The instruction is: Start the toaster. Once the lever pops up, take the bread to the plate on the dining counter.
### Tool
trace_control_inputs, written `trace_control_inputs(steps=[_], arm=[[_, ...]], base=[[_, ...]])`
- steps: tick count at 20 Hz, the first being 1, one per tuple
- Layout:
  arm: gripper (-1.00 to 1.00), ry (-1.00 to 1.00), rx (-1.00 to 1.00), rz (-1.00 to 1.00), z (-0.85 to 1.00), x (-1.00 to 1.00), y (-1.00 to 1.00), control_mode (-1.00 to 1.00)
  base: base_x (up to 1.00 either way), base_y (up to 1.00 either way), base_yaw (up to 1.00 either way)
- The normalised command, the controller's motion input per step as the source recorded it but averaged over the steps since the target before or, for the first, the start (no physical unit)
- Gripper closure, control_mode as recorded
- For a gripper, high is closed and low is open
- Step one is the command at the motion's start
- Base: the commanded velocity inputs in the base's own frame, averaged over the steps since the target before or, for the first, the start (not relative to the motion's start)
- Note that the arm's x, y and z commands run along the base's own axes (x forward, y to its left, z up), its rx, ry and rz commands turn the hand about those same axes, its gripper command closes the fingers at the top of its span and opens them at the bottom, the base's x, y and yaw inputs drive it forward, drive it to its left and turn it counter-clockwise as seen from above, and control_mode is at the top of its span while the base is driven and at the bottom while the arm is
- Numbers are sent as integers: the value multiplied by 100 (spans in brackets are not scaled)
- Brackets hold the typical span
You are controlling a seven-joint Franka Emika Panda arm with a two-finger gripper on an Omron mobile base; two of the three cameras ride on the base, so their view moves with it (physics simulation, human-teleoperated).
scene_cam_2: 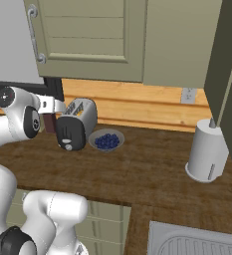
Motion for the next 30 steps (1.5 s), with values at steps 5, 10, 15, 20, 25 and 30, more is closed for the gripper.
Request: trace_control_inputs(steps=[5, 10, 15, 20, 25, 30], arm=[[-100, 0, 0, 0, 0, 0, 0, -100], [-100, 0, 0, 0, 0, 0, 0, -100], [-100, 0, 0, 0, 0, 0, 0, -100], [-100, 0, 0, 0, 0, 0, 0, -100], [-100, 0, 0, 0, 0, 0, 0, -100], [-100, 0, 0, 0, 0, 0, 0, -100]], base=[[0, 0, 0], [0, 0, 0], [0, 0, 0], [0, 0, 0], [0, 0, 0], [0, 0, 0]])
